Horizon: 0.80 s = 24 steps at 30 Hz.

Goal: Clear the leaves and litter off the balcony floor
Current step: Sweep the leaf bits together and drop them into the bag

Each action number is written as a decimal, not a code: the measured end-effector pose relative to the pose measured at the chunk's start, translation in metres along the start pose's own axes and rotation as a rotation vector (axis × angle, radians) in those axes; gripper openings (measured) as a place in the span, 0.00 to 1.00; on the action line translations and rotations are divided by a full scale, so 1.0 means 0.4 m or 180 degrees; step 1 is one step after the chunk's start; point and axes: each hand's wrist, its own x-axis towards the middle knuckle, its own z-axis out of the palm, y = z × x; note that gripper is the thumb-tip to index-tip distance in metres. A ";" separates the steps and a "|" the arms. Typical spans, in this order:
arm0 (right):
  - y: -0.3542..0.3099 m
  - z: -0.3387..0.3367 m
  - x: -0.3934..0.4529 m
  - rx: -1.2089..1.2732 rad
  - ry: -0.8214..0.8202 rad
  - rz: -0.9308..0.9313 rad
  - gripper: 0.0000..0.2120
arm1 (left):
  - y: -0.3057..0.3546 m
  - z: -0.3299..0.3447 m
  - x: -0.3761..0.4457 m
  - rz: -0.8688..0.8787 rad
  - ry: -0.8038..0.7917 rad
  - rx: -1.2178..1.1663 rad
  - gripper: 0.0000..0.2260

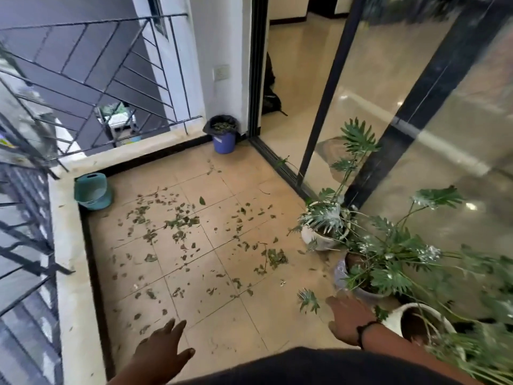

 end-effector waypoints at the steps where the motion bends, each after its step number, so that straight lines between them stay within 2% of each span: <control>1: -0.019 -0.001 -0.011 0.0100 0.0008 0.0094 0.25 | -0.024 -0.013 0.010 0.0036 0.0034 0.0023 0.36; 7: -0.162 -0.024 -0.056 0.0475 0.0003 0.0366 0.26 | -0.172 -0.080 0.070 0.0165 -0.0030 0.0229 0.35; 11: -0.174 -0.025 -0.063 0.0666 0.0000 0.0336 0.28 | -0.161 -0.112 0.120 0.0196 -0.0001 0.0237 0.35; 19: -0.014 0.044 0.108 0.0690 -0.0405 0.0104 0.24 | 0.077 -0.054 0.207 0.0182 -0.0045 0.0085 0.34; 21: 0.025 0.088 0.163 0.0633 -0.0515 -0.0032 0.23 | 0.156 -0.010 0.234 0.0075 -0.0181 -0.0065 0.35; 24: 0.106 0.202 0.224 0.0367 -0.0980 -0.0171 0.27 | 0.306 0.112 0.284 -0.0031 -0.0562 -0.0157 0.36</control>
